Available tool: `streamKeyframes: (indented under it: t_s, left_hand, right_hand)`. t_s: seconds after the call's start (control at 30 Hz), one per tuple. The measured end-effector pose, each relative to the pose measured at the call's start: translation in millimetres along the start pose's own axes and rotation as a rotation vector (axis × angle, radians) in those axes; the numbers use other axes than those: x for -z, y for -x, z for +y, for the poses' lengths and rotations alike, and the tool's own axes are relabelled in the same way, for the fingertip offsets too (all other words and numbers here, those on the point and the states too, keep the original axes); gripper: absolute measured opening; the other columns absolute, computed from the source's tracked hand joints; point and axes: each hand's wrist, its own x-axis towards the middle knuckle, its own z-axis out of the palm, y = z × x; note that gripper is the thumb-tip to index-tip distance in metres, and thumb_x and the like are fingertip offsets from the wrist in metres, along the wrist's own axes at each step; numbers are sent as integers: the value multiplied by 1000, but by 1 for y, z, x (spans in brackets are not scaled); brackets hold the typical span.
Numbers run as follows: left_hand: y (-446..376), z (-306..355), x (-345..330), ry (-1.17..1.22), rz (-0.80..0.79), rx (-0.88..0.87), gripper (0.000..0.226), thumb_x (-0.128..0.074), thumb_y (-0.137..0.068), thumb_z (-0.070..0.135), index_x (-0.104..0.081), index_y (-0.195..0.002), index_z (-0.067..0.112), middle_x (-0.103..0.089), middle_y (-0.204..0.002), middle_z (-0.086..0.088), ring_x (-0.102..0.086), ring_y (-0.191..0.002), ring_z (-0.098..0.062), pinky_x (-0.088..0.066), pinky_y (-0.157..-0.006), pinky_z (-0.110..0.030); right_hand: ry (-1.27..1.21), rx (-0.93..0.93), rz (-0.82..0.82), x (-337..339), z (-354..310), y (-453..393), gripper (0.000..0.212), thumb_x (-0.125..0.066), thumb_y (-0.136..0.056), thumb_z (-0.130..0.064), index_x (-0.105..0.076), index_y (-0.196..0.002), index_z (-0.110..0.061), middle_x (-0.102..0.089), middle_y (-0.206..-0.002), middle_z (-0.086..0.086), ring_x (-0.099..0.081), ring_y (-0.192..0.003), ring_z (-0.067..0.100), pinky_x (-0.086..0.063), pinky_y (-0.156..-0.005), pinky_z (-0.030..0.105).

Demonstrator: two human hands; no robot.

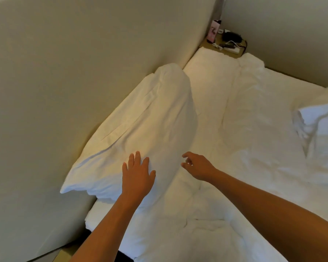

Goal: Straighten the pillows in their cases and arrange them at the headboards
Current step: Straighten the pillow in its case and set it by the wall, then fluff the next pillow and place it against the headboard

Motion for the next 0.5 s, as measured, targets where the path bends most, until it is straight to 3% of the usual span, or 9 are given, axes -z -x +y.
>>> streamKeyframes:
  t_s: [0.23, 0.5]
  left_hand:
    - [-6, 112, -43, 122, -195, -180, 54, -47, -102, 49, -46, -148, 21, -43, -156, -5, -38, -144, -25, -41, -112, -44]
    - [57, 298, -113, 12, -366, -498, 47, -47, -101, 50, -53, -137, 21, -56, -134, -7, -52, -128, -26, -48, -102, -41]
  right_hand:
    - [86, -207, 30, 18, 118, 122, 43, -51, -104, -52, -57, -137, -25, -59, -137, 2, -60, -120, 22, -48, -103, 37]
    - [-108, -596, 163, 13, 283, 309, 40, -53, -103, -52, -61, -131, -25, -61, -134, 1, -61, -121, 19, -49, -103, 35]
